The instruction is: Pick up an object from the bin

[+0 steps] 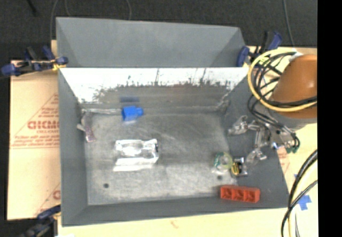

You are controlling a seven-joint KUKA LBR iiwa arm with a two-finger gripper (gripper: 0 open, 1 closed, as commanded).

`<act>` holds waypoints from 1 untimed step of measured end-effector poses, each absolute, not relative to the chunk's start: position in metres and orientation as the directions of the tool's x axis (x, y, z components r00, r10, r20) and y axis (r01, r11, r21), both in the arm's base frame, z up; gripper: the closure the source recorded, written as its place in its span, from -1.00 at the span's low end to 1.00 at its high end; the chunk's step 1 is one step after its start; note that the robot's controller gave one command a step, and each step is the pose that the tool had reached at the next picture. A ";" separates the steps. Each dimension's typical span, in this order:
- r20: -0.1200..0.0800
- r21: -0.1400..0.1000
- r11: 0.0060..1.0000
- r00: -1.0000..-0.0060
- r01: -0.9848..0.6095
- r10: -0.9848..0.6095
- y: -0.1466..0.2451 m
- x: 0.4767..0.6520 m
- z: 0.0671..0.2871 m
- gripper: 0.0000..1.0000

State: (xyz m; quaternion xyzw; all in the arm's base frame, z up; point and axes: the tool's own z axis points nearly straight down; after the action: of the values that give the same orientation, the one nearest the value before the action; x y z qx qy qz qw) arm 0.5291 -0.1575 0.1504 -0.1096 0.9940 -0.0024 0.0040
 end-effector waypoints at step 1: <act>-0.002 0.001 0.913 -0.913 -0.407 -0.407 -0.069 0.557 0.103 -1.00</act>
Offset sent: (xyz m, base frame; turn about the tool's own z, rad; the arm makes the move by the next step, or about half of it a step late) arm 0.0267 0.0863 -0.0463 -0.1950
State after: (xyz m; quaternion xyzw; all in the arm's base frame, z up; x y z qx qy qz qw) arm 0.5566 -0.0690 0.1033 -0.2080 0.9781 0.0007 0.0007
